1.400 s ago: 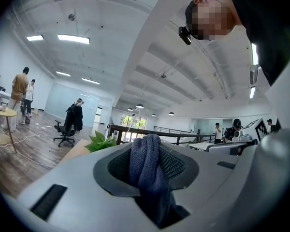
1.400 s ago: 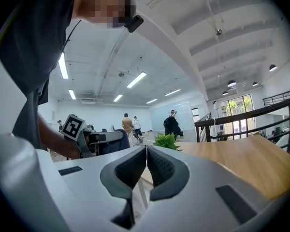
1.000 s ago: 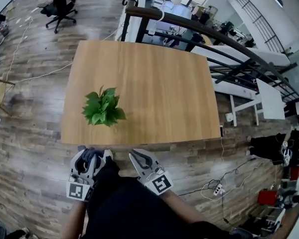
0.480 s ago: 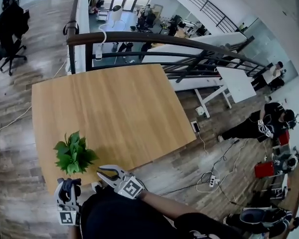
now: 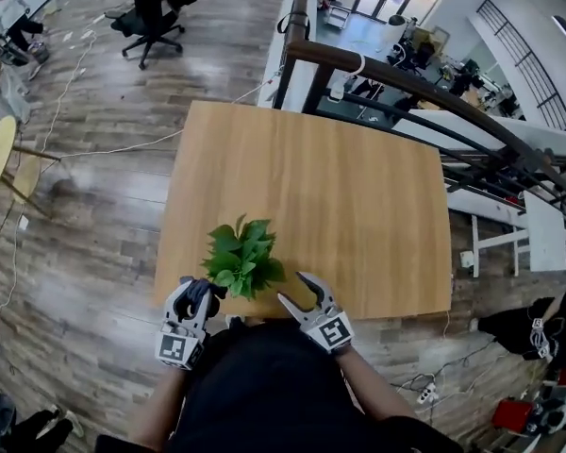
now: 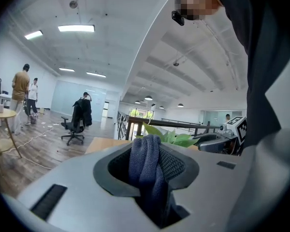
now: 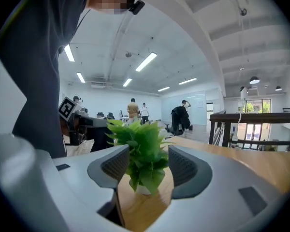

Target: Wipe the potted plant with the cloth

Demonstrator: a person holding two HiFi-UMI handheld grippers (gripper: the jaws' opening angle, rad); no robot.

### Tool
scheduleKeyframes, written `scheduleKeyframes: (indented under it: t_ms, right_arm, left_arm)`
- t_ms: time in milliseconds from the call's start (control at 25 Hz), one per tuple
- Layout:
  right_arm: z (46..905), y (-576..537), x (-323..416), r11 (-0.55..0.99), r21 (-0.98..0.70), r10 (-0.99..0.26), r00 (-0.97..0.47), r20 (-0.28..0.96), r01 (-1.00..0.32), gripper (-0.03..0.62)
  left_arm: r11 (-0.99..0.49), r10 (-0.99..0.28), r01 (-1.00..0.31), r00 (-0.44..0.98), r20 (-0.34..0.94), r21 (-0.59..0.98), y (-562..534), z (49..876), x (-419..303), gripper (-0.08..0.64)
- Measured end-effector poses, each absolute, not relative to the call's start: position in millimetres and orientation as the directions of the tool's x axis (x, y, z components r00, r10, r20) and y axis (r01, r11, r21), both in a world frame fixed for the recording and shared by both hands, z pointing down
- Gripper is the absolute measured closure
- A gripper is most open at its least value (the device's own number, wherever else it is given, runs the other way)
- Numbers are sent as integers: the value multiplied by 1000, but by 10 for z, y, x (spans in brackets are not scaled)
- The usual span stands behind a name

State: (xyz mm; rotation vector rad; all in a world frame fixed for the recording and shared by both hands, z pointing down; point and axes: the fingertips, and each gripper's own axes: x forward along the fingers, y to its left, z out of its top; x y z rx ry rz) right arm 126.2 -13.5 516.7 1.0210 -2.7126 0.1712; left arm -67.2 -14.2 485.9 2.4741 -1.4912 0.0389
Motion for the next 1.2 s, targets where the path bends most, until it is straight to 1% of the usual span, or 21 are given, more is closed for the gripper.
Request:
scheduleKeyframes:
  t_ms: [80, 160, 240, 320, 440, 520, 720, 840, 1000, 1120, 1200]
  right_arm:
    - [5458, -181, 1248, 777, -6, -588, -730, 348, -629, 338]
    - [5777, -227, 1212, 792, 7, -559, -721, 409, -610, 325]
    - [6055, -273, 1187, 800, 12, -537, -708, 458, -600, 314]
    - [6284, -302, 1135, 811, 7, -506, -695, 510, -585, 302]
    - [6542, -316, 1047, 823, -6, -466, -682, 564, -568, 287]
    - [6650, -349, 1000, 826, -13, -453, -678, 578, -563, 278]
    - [6754, -477, 848, 863, 44, -429, -682, 592, -504, 250]
    - [6703, -501, 818, 890, 69, -396, -690, 606, -450, 250]
    - [6639, -510, 691, 920, 71, -350, -727, 591, -385, 252]
    - [6643, -602, 628, 925, 72, -341, -730, 592, -374, 252]
    - [6642, -621, 623, 919, 62, -345, -720, 602, -389, 253]
  left_arm:
    - [-417, -879, -893, 444, 177, 170, -210, 5066, -868, 422]
    - [-396, -890, -907, 417, 182, 141, -296, 5253, -1061, 422]
    - [-387, -886, -911, 410, 215, 141, -360, 5434, -1164, 422]
    - [-386, -875, -906, 419, 242, 171, -432, 5629, -1207, 422]
    - [-382, -849, -887, 448, 279, 259, -547, 5846, -1165, 422]
    - [-393, -826, -867, 479, 297, 306, -624, 5928, -1074, 422]
    - [-431, -796, -861, 503, 336, 270, -777, 6255, -990, 422]
    - [-429, -789, -859, 507, 346, 280, -853, 6260, -875, 422]
    - [-451, -782, -851, 522, 341, 267, -882, 6248, -779, 422]
    - [-494, -746, -819, 572, 342, 292, -887, 6291, -611, 422]
    - [-549, -700, -778, 628, 340, 306, -829, 6366, -471, 422]
